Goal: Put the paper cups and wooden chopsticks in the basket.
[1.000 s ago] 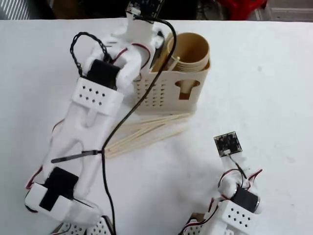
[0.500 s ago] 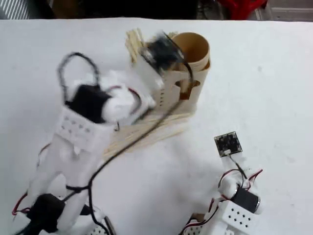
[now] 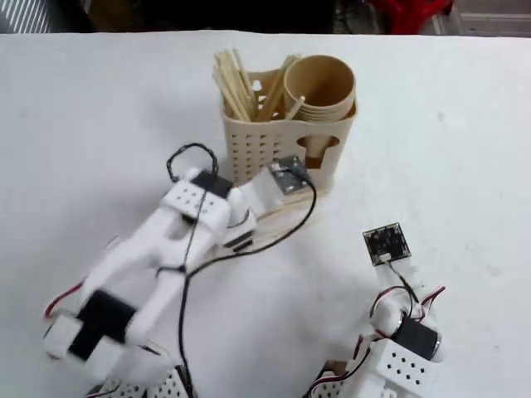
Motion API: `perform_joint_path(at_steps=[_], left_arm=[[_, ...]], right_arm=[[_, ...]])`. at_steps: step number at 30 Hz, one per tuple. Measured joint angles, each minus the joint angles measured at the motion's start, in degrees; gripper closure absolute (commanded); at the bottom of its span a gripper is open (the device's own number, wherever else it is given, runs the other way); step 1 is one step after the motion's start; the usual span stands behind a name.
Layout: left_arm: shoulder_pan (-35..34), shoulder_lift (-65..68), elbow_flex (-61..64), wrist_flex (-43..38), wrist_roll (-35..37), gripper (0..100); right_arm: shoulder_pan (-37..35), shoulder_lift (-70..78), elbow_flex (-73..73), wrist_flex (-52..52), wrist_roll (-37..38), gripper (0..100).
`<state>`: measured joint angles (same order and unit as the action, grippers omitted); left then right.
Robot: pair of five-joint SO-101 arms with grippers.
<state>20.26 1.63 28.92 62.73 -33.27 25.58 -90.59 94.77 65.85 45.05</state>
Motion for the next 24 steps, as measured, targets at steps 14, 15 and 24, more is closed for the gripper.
perform_joint_path(at_steps=[14, 15, 24], left_arm=[[0.0, 15.5, -9.9, 1.8, -0.1, 96], [0.0, 15.5, -9.9, 1.9, 0.0, 96], [-0.4, 15.6, -11.3, 6.4, -4.0, 97]], right_arm=[[0.0, 0.0, 0.0, 0.0, 0.0, 98.1], [0.0, 0.0, 0.0, 0.0, 0.0, 98.1], [0.0, 0.0, 0.0, 0.0, 0.0, 98.1]])
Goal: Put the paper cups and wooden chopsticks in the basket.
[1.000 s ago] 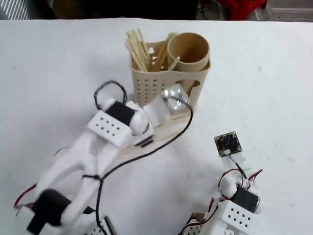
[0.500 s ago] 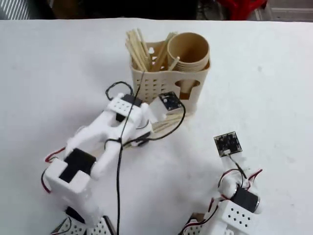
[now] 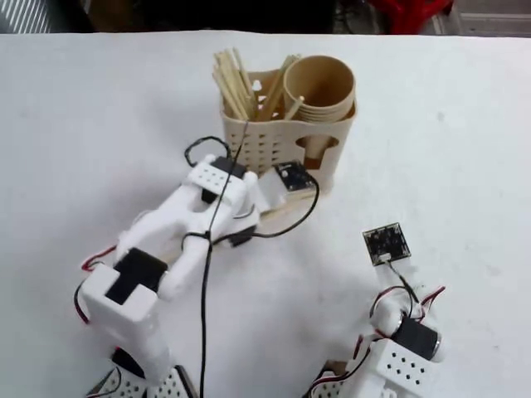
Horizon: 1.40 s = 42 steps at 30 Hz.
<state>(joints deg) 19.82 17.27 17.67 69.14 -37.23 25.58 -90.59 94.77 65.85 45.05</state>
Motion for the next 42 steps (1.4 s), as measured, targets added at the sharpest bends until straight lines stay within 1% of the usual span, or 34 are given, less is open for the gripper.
perform_joint_path(at_steps=[6, 9, 15, 21, 23, 27, 30, 33, 36, 40, 42], left_arm=[[0.3, -0.2, -0.4, 4.6, -6.0, 97], [0.3, -0.1, -0.6, 5.3, -8.5, 97], [0.2, -1.9, 2.5, 4.7, -9.6, 97], [0.8, -11.2, 11.6, 3.0, -9.6, 96], [1.9, -15.1, 14.4, 2.9, -9.6, 93], [2.1, -22.6, 18.0, 2.9, -9.6, 83], [1.1, -28.0, 19.5, 3.1, -9.6, 81], [-1.5, -32.7, 20.0, 3.3, -9.6, 82], [-5.5, -37.0, 20.0, 3.3, -8.7, 84], [-14.2, -39.2, 20.6, -1.3, -0.4, 86], [-18.5, -39.4, 22.6, -5.5, 3.5, 86]], right_arm=[[0.0, 0.0, 0.0, 0.0, 0.0, 98.1], [0.0, 0.0, 0.0, 0.0, 0.0, 98.1], [0.0, 0.0, 0.0, 0.0, 0.0, 98.1], [0.0, 0.0, 0.0, 0.0, 0.0, 98.1], [0.0, 0.0, 0.0, 0.0, 0.0, 98.1], [0.0, 0.0, 0.0, 0.0, 0.0, 98.1], [0.0, 0.0, 0.0, 0.0, 0.0, 98.1], [0.0, 0.0, 0.0, 0.0, 0.0, 98.1], [0.0, 0.0, 0.0, 0.0, 0.0, 98.1], [0.0, 0.0, 0.0, 0.0, 0.0, 98.1], [0.0, 0.0, 0.0, 0.0, 0.0, 98.1]])
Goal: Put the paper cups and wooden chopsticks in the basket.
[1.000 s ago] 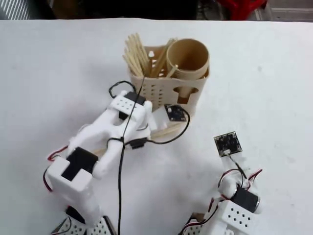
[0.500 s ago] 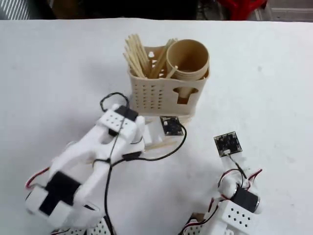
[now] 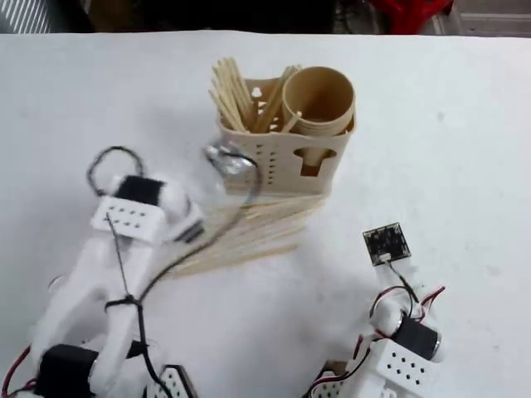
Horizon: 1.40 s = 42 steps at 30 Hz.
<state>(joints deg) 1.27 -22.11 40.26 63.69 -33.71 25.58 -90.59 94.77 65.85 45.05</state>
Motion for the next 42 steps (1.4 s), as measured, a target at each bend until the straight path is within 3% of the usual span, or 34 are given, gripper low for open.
perform_joint_path(at_steps=[8, 13, 22, 32, 42], left_arm=[[-2.5, 1.1, 8.6, -18.3, 7.9, 86], [-2.5, 11.9, 3.3, -20.1, 14.8, 86], [-2.0, 33.4, -14.0, -13.1, 20.0, 86], [-0.2, 34.1, -15.8, -1.3, 17.8, 86], [0.4, 32.4, -13.0, 2.2, 11.1, 86]], right_arm=[[0.0, 0.0, 0.0, 0.0, 0.0, 98.1], [0.0, 0.0, 0.0, 0.0, 0.0, 98.1], [0.0, 0.0, 0.0, 0.0, 0.0, 98.1], [0.0, 0.0, 0.0, 0.0, 0.0, 98.1], [0.0, 0.0, 0.0, 0.0, 0.0, 98.1]])
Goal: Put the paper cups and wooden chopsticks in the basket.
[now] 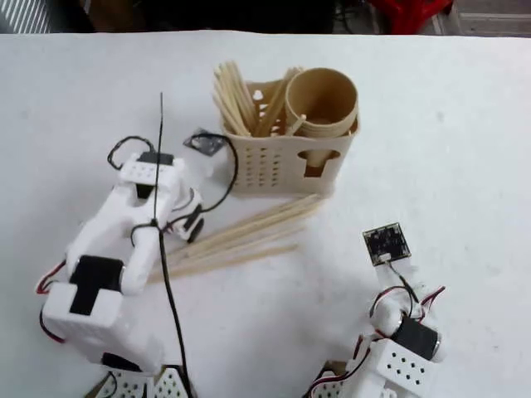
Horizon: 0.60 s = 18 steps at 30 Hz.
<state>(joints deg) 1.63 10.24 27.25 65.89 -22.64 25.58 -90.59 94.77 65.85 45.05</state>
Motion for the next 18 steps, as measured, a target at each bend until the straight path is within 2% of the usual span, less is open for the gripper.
perform_joint_path(at_steps=[5, 11, 18], left_arm=[[1.2, -4.7, 5.5, 0.0, -4.2, 86], [2.0, -8.2, 6.9, 1.2, -4.8, 86], [2.4, -15.4, 6.3, 1.1, 3.3, 86]], right_arm=[[0.0, 0.0, 0.0, 0.0, 0.0, 98.1], [0.0, 0.0, 0.0, 0.0, 0.0, 98.1], [0.0, 0.0, 0.0, 0.0, 0.0, 98.1]])
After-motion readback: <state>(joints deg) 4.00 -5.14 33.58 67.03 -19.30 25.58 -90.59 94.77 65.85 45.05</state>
